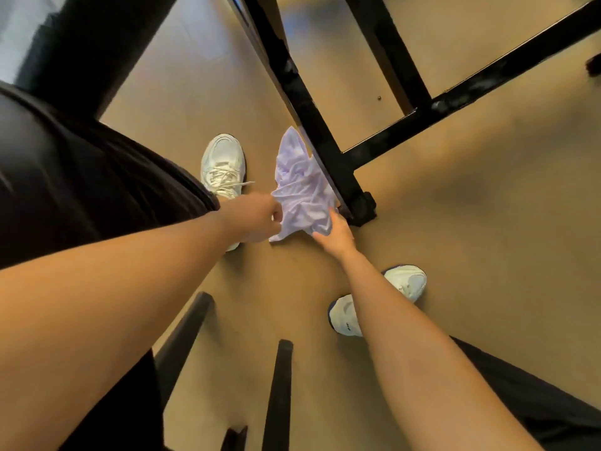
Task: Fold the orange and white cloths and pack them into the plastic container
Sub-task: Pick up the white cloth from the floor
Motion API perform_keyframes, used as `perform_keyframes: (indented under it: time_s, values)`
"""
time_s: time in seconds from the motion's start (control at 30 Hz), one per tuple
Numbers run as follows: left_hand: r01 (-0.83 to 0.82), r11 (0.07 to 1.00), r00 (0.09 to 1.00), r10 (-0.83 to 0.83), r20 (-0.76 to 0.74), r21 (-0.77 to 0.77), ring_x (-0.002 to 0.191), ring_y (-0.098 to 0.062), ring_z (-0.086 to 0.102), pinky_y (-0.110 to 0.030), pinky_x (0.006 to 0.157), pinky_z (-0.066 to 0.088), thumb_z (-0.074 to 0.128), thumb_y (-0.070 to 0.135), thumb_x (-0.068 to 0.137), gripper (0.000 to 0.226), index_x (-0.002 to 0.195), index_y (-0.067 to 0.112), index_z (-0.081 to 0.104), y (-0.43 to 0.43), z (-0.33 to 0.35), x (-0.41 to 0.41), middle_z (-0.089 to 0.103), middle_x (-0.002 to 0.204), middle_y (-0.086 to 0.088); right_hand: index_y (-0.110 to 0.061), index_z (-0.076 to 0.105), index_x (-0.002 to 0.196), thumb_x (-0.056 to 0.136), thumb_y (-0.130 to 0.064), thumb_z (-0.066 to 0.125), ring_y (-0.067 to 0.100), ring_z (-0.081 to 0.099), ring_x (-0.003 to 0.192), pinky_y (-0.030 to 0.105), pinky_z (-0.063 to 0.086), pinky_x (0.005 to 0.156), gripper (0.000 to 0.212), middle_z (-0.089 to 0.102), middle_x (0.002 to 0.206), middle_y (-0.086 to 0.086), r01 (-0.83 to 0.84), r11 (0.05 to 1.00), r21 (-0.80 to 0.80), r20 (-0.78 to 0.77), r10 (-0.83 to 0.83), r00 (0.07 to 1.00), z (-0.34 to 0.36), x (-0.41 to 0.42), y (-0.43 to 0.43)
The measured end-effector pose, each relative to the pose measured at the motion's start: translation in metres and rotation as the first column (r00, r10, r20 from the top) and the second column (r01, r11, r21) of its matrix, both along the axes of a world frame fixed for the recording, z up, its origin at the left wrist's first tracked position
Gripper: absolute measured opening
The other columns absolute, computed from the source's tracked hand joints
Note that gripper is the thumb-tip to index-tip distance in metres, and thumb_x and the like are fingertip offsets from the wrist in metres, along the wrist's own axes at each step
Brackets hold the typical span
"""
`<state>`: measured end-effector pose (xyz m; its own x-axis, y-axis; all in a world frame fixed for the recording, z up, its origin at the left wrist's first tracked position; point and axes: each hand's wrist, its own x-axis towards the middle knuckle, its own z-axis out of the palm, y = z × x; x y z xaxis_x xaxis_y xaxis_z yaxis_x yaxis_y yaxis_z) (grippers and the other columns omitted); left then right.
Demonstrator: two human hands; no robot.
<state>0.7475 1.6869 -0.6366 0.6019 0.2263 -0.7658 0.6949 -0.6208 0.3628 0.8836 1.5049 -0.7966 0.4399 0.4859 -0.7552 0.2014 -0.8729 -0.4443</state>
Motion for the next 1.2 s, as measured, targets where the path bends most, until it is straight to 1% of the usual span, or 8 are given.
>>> perform_keyframes:
  time_s: [0.1, 0.2, 0.27, 0.6, 0.8, 0.9, 1.03, 1.2]
  values:
    - [0.011, 1.0, 1.0, -0.011, 0.007, 0.0, 0.1, -0.022, 0.065, -0.032, 0.08, 0.051, 0.054, 0.032, 0.095, 0.029, 0.121, 0.026, 0.066, -0.005, -0.008, 0.0, 0.069, 0.116, 0.001, -0.016, 0.042, 0.146, 0.088, -0.021, 0.071, 0.034, 0.052, 0.126, 0.042, 0.046, 0.103, 0.065, 0.055, 0.14, 0.015, 0.106, 0.994, -0.007, -0.034, -0.106, 0.994, -0.01, 0.0, 0.007]
    - [-0.029, 0.999, 0.999, 0.031, 0.039, -0.042, 0.101, -0.02, 0.066, -0.031, 0.08, 0.05, 0.056, 0.033, 0.096, 0.03, 0.123, 0.025, 0.065, -0.006, -0.004, 0.005, 0.072, 0.116, 0.002, -0.004, 0.067, 0.093, 0.09, -0.014, 0.069, 0.033, 0.058, 0.087, 0.033, 0.046, 0.076, 0.011, 0.063, 0.089, 0.017, 0.14, 0.989, -0.054, 0.045, -0.138, 0.989, -0.014, 0.003, 0.009]
    - [-0.072, 0.996, 0.994, 0.076, 0.078, -0.058, 0.101, -0.02, 0.067, -0.032, 0.083, 0.052, 0.058, 0.034, 0.096, 0.03, 0.124, 0.025, 0.064, -0.007, -0.002, 0.007, 0.072, 0.117, 0.002, -0.003, 0.061, 0.069, 0.089, -0.012, 0.069, 0.026, 0.048, 0.07, 0.031, 0.042, 0.069, 0.024, 0.051, 0.07, 0.013, 0.15, 0.988, -0.044, 0.067, -0.147, 0.987, -0.014, 0.005, 0.007]
    - [-0.107, 0.988, 0.944, 0.135, 0.3, -0.11, 0.128, -0.025, 0.051, -0.038, 0.099, 0.047, 0.08, 0.049, 0.079, 0.086, 0.153, 0.028, 0.039, -0.02, 0.015, 0.012, 0.051, 0.148, -0.003, -0.012, 0.062, 0.079, 0.088, -0.011, 0.071, 0.016, 0.054, 0.072, 0.026, 0.052, 0.069, 0.013, 0.058, 0.075, 0.003, 0.214, 0.927, 0.309, -0.252, -0.137, 0.958, 0.143, 0.033, 0.017]
    - [-0.05, 0.985, 0.913, 0.112, 0.392, -0.164, 0.088, -0.028, 0.06, -0.036, 0.073, 0.047, 0.072, 0.035, 0.091, 0.031, 0.113, 0.014, 0.067, -0.032, 0.039, 0.021, 0.067, 0.098, -0.009, -0.015, 0.057, 0.076, 0.092, -0.006, 0.067, 0.019, 0.062, 0.076, 0.033, 0.059, 0.071, 0.021, 0.061, 0.076, 0.006, 0.486, 0.759, 0.433, -0.445, -0.29, 0.848, 0.245, 0.026, 0.006]
    - [0.033, 0.976, 0.87, 0.078, 0.487, -0.215, 0.077, -0.023, 0.052, -0.025, 0.064, 0.039, 0.07, 0.026, 0.094, 0.012, 0.092, 0.015, 0.064, -0.03, 0.068, 0.027, 0.06, 0.082, -0.006, -0.021, 0.055, 0.074, 0.091, -0.011, 0.069, 0.012, 0.058, 0.07, 0.03, 0.052, 0.064, 0.024, 0.061, 0.071, -0.004, 0.506, 0.69, 0.517, -0.261, -0.436, 0.861, 0.27, 0.019, -0.003]
    - [0.104, 0.982, 0.863, -0.008, 0.505, -0.161, 0.068, -0.019, 0.044, -0.029, 0.061, 0.035, 0.066, 0.033, 0.096, 0.03, 0.082, 0.006, 0.065, -0.021, 0.114, 0.035, 0.053, 0.071, -0.002, -0.021, 0.054, 0.076, 0.089, -0.015, 0.071, 0.003, 0.049, 0.061, 0.018, 0.043, 0.061, 0.022, 0.055, 0.066, -0.009, 0.45, 0.635, 0.628, 0.033, -0.6, 0.799, 0.304, 0.012, -0.014]
    - [-0.017, 0.951, 0.808, 0.194, 0.557, -0.308, 0.062, -0.005, 0.054, -0.02, 0.056, 0.043, 0.06, 0.04, 0.099, 0.033, 0.084, 0.012, 0.07, -0.019, 0.184, 0.02, 0.061, 0.072, 0.002, -0.017, 0.061, 0.078, 0.088, -0.017, 0.072, 0.006, 0.049, 0.061, 0.023, 0.043, 0.063, 0.014, 0.058, 0.068, -0.007, 0.353, 0.633, 0.689, 0.225, -0.649, 0.726, 0.353, -0.001, -0.035]
